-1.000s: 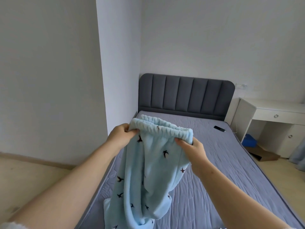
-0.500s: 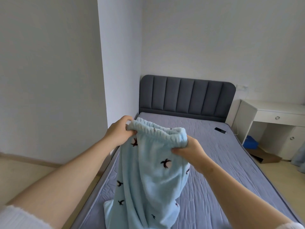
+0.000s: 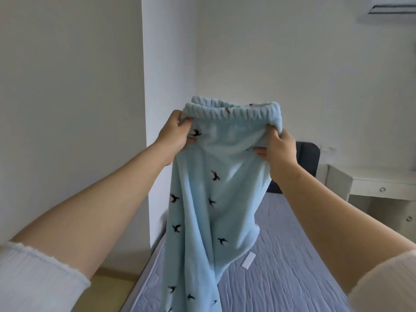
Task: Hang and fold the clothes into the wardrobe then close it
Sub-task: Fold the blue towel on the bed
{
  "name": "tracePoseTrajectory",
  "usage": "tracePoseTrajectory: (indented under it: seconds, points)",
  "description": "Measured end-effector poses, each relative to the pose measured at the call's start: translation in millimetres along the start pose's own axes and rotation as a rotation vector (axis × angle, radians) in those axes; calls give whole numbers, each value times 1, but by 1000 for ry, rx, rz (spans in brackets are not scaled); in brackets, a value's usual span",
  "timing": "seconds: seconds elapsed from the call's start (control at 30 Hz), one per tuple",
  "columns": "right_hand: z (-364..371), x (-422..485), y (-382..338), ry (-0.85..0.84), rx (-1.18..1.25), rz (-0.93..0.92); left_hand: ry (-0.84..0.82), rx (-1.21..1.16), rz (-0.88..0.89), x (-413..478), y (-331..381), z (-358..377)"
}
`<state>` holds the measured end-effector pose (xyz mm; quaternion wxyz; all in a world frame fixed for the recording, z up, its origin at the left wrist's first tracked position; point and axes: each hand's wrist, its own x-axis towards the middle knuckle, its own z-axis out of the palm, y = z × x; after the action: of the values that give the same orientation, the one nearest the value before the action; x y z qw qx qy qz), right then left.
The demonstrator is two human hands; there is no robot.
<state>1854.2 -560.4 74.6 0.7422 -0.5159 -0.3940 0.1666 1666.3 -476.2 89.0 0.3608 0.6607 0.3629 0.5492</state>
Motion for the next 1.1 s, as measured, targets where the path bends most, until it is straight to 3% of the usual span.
tracePoseTrajectory:
  seconds: [0.1,0.2,0.37,0.5,0.63,0.73,0.83,0.93,1.1]
  points:
    - [1,4,-24,24,39,-271,92,-57,244,9,19,-12]
    - [4,2,-39,18,-10,-410,141,-124,316,16,37,-21]
    - [-1,2,-46,41,-161,-467,202,-118,354,12,45,-25]
    - [-12,2,-45,125,-102,-426,136,-44,341,1,36,-23]
    - [-25,3,-24,161,-227,-276,59,-121,93,-10,15,-13]
    - [-32,-1,12,61,-365,-91,-77,-110,-244,-29,-16,0]
    - [-41,-11,46,-62,-324,192,-295,-17,-495,-46,-46,5]
    - [-51,-14,74,-122,-380,340,-447,90,-588,-50,-71,5]
    - [-49,-17,122,-144,-448,472,-386,103,-712,-53,-124,28]
